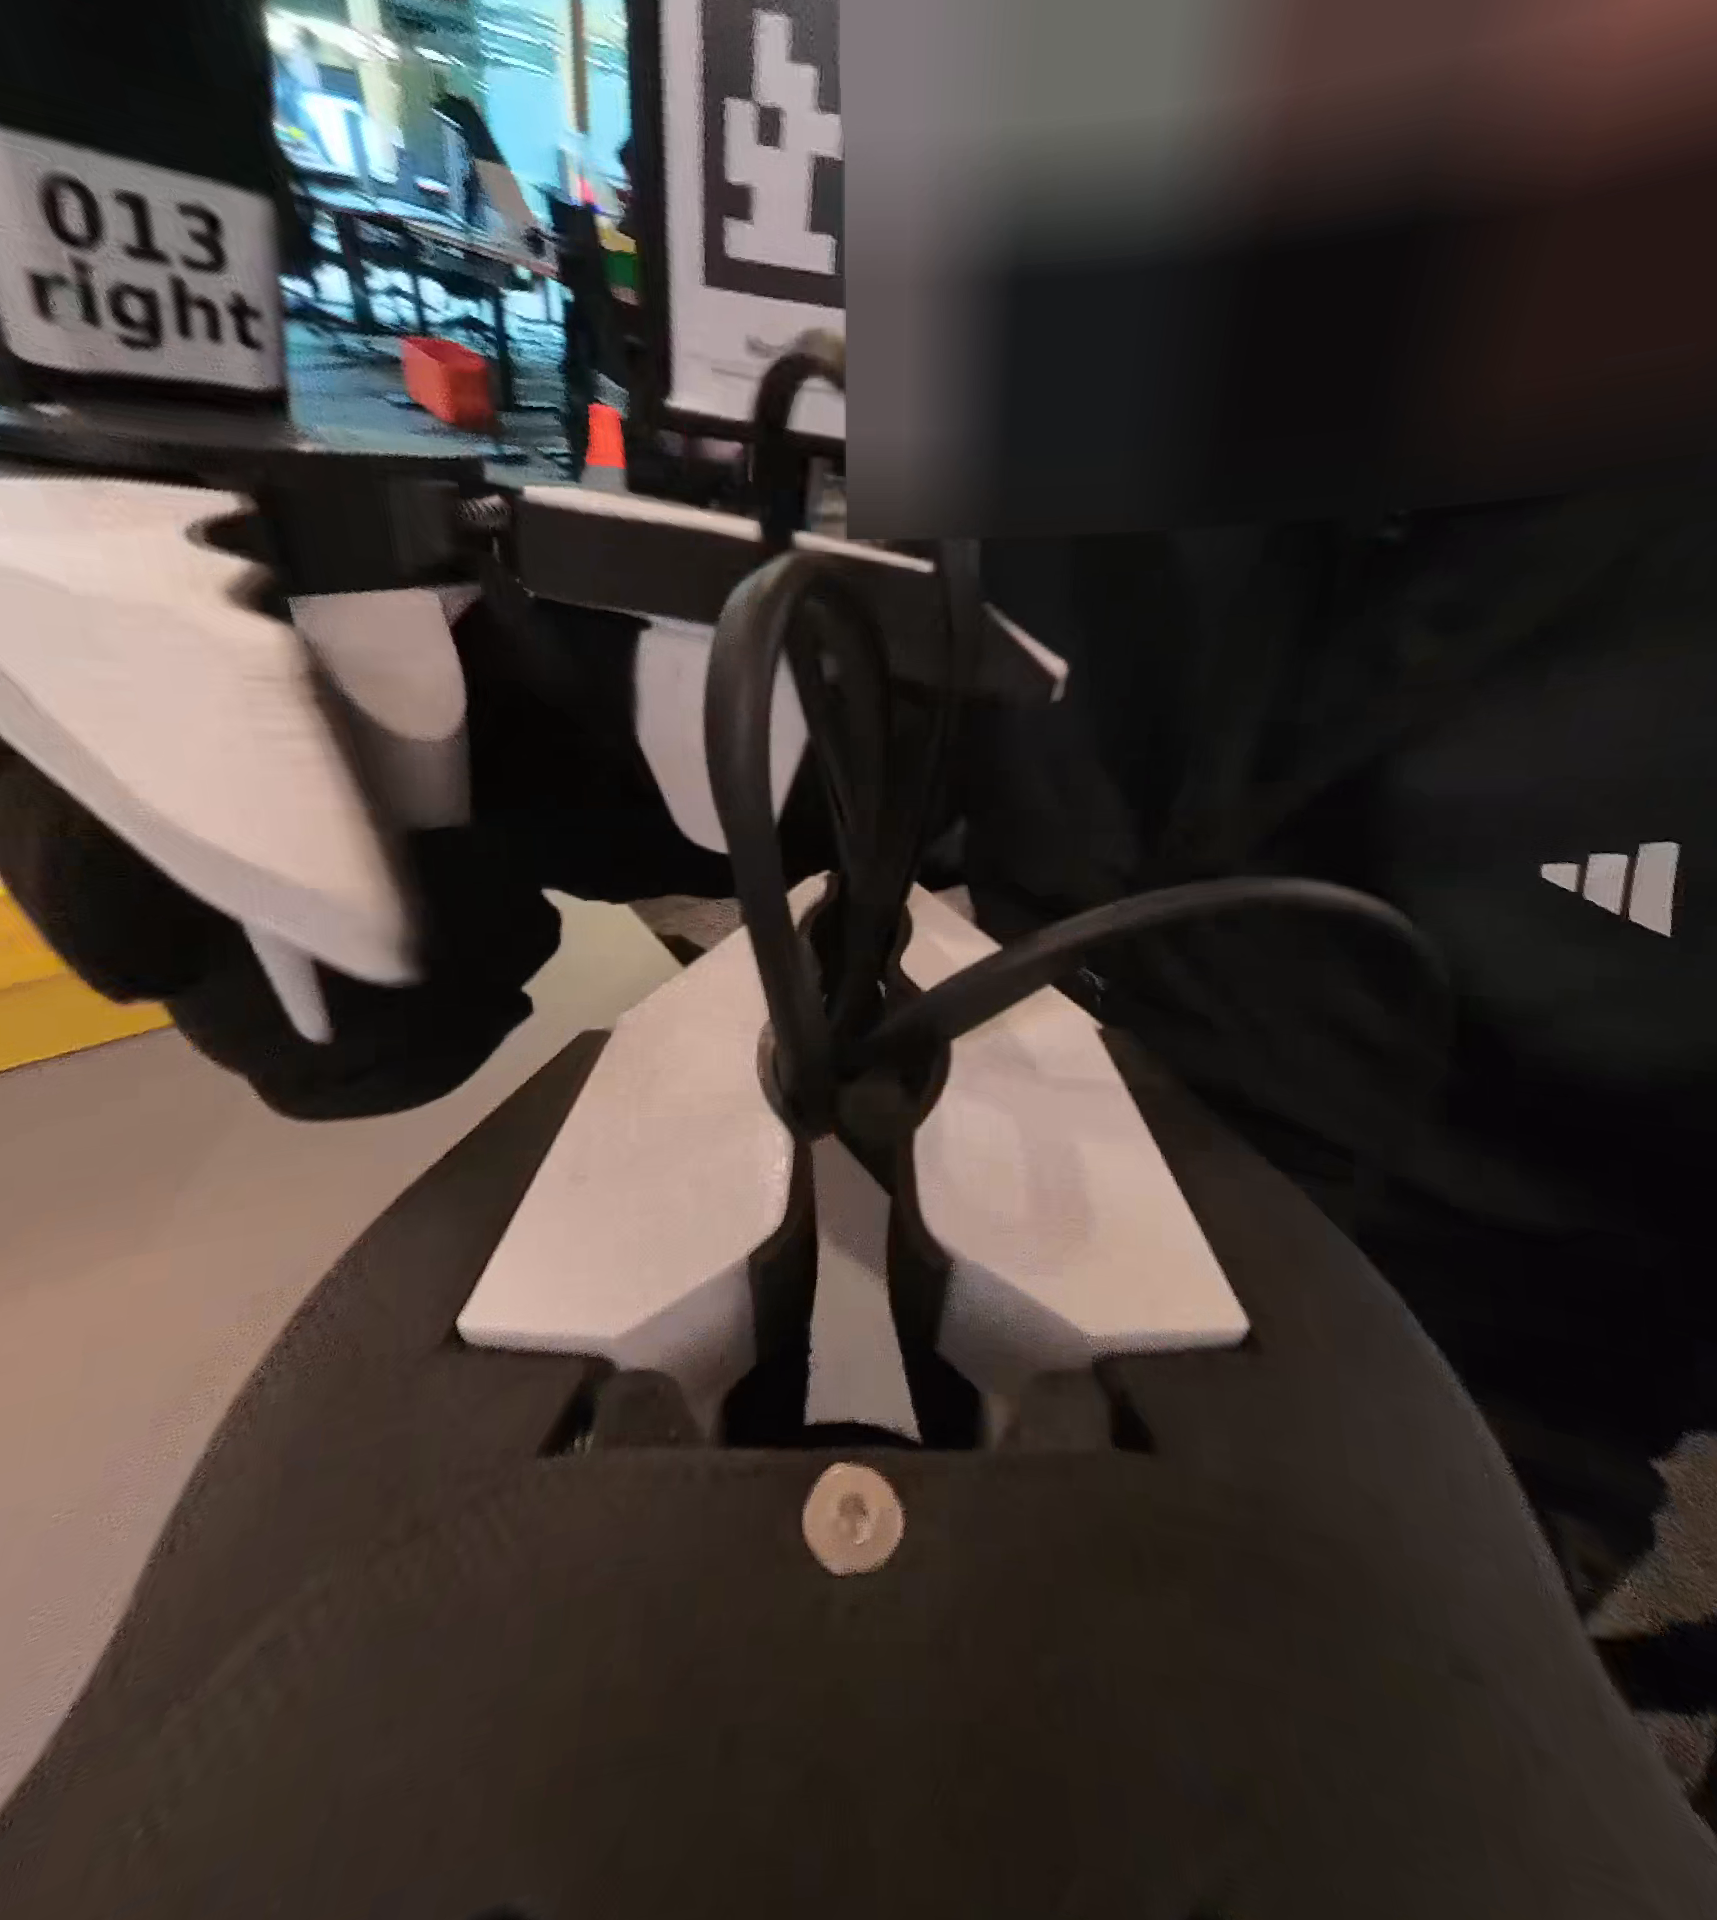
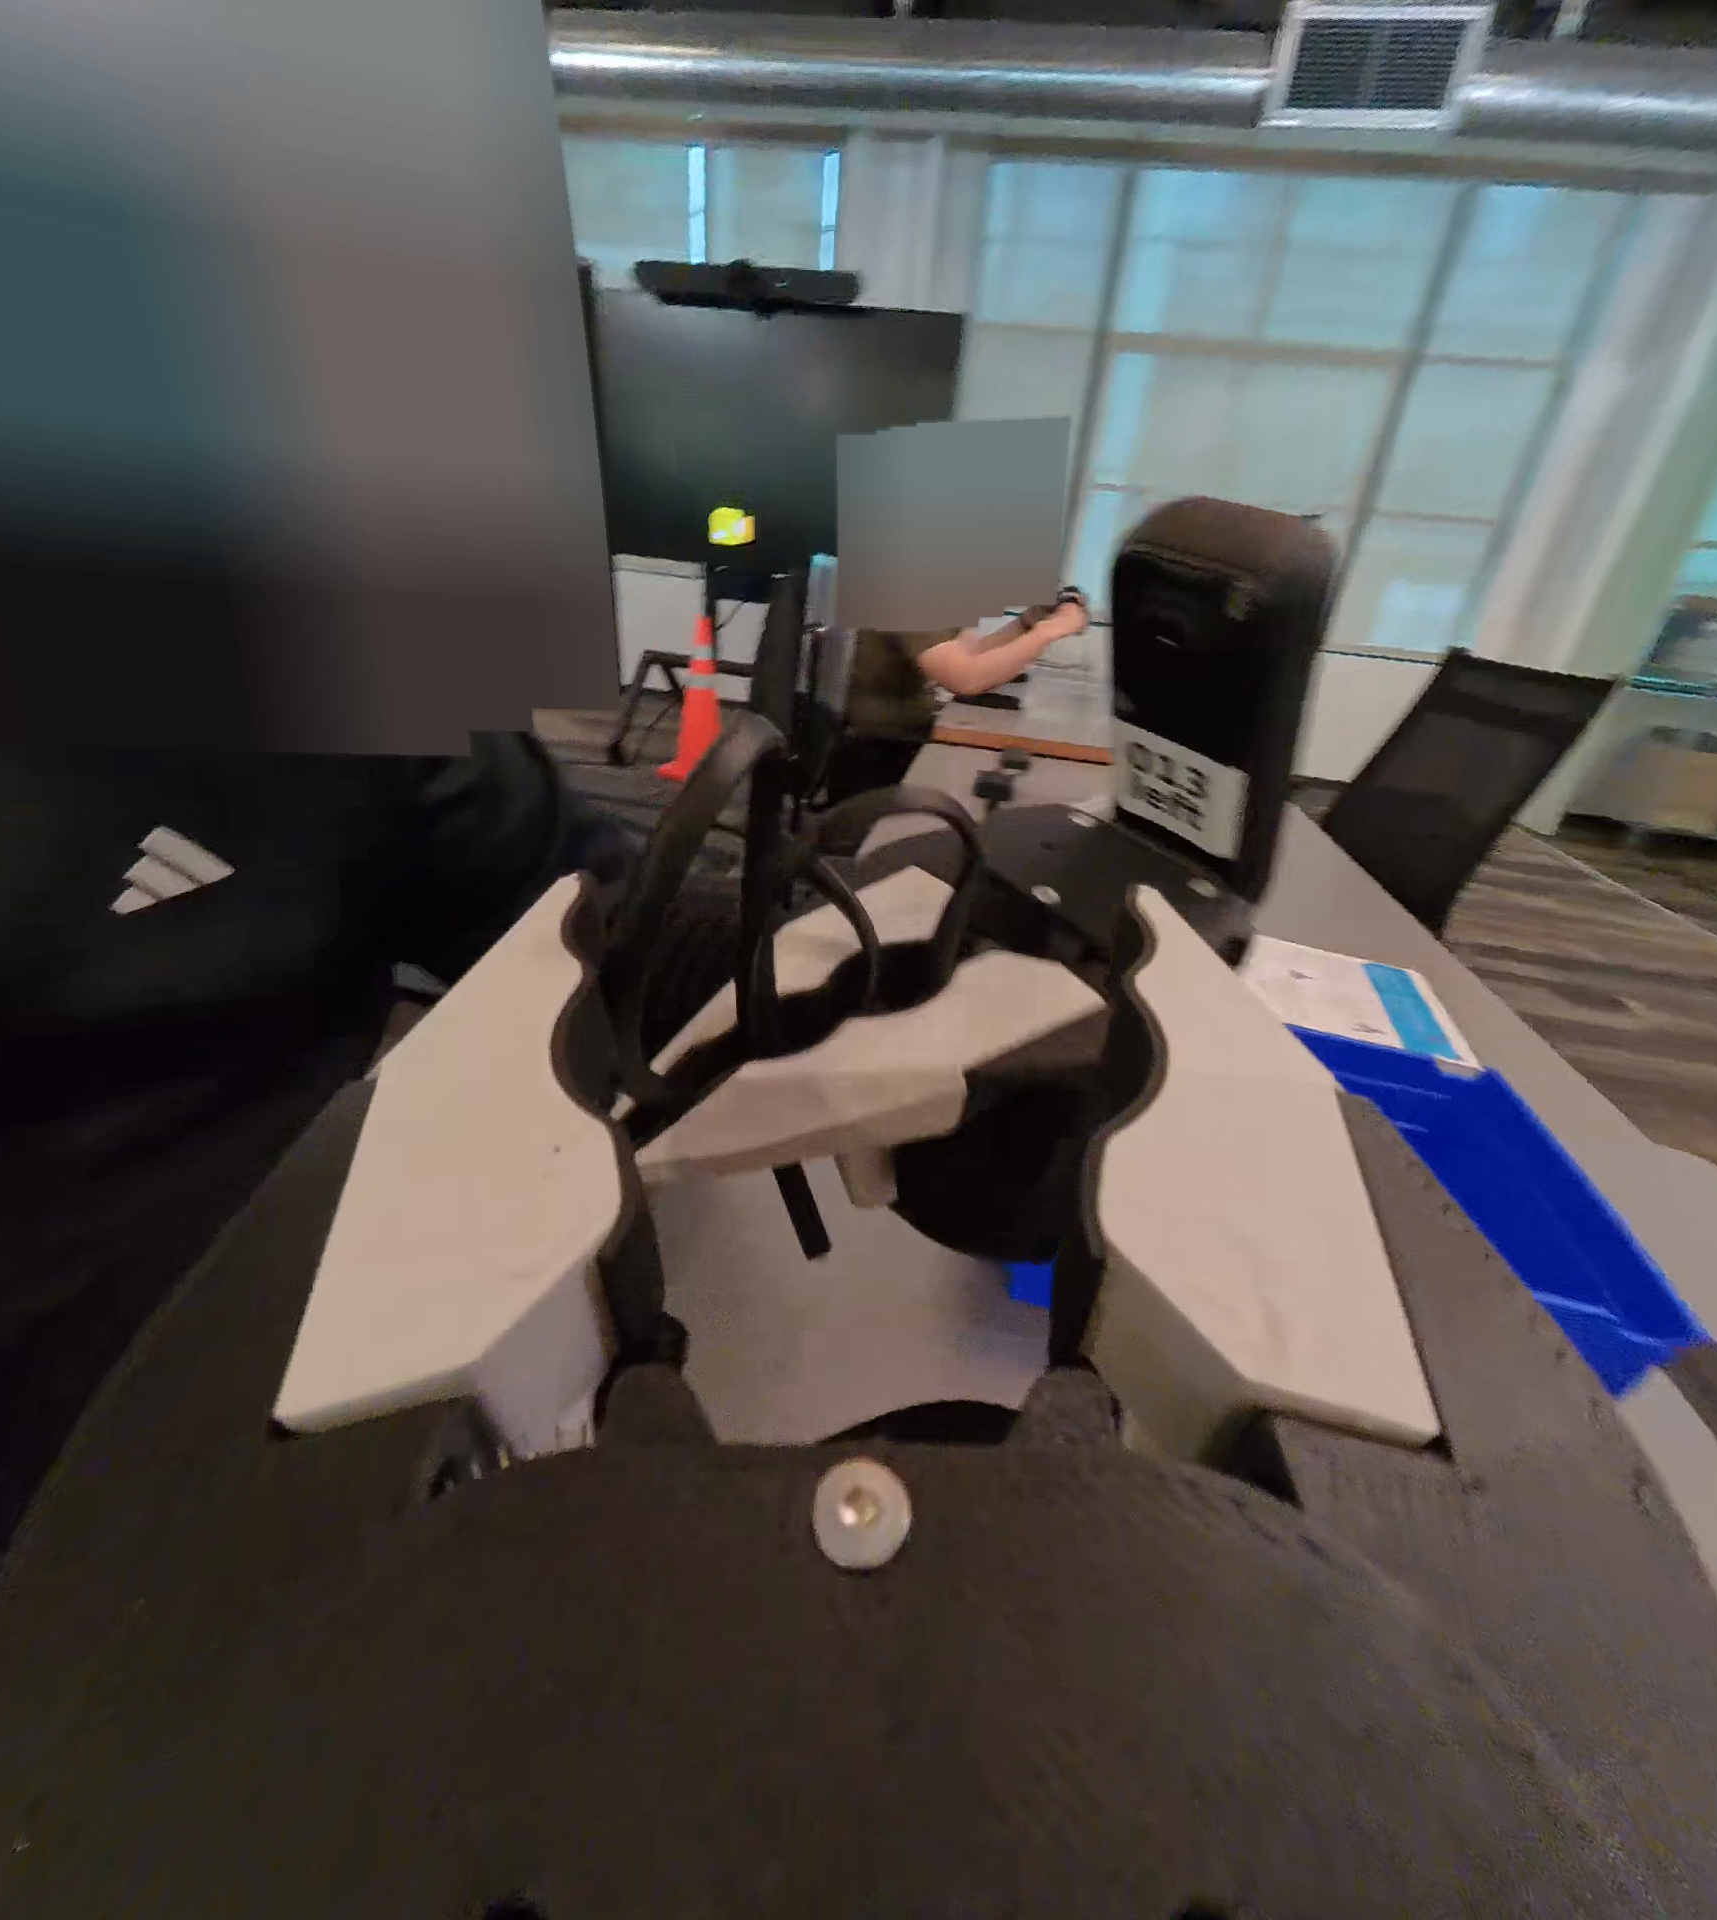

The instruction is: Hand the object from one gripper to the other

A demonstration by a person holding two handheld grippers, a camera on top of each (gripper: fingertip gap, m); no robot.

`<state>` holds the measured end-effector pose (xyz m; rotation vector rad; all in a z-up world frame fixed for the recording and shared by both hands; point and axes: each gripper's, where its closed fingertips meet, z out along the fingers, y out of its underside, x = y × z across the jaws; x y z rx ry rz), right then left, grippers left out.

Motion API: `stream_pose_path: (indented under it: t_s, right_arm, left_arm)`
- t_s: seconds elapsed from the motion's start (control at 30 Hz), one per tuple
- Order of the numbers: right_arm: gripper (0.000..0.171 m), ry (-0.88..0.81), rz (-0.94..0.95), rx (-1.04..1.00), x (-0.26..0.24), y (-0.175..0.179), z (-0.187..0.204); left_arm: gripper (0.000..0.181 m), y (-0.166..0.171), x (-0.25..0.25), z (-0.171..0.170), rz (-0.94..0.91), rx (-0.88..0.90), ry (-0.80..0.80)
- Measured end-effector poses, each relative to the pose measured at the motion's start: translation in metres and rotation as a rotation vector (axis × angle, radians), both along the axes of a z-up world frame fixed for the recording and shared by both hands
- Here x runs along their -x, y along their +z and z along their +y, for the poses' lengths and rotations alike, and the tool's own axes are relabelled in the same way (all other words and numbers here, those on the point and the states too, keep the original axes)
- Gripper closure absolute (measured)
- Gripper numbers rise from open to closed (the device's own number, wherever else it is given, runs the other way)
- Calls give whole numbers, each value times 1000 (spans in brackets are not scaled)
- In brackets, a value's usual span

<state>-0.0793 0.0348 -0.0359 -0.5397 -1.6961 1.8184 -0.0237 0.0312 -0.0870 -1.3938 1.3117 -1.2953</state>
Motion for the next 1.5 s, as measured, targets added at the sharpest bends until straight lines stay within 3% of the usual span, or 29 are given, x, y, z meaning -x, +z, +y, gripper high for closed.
stream_pose_path:
  t_s: [0.07,0.3,0.47,0.67,0.8,1.0,1.23,1.5]
  right_arm:
    - [78,70,-20,-42,-5,-8,-17]
    - [115,133,-84,-118,-7,-26,-30]
    - [128,170,-99,-114,-6,-30,-37]
    - [164,138,-78,-164,-3,-33,-35]
    - [165,69,-59,-147,5,-27,-23]
    - [166,-125,-50,-105,21,-19,14]
    - [167,-290,-62,-43,28,-12,53]
    - [166,-404,-77,-14,30,-9,78]
  left_arm:
    - [181,-9,-5,-8,22,27,-57]
    - [181,-17,-8,-30,82,36,-160]
    - [180,-21,-5,-32,118,25,-159]
    - [180,-22,-3,-27,118,28,-135]
    - [176,-16,3,-12,88,26,-57]
    - [144,-11,25,29,93,5,191]
    - [83,-21,43,81,279,-172,545]
    - [59,-8,52,113,326,-350,785]
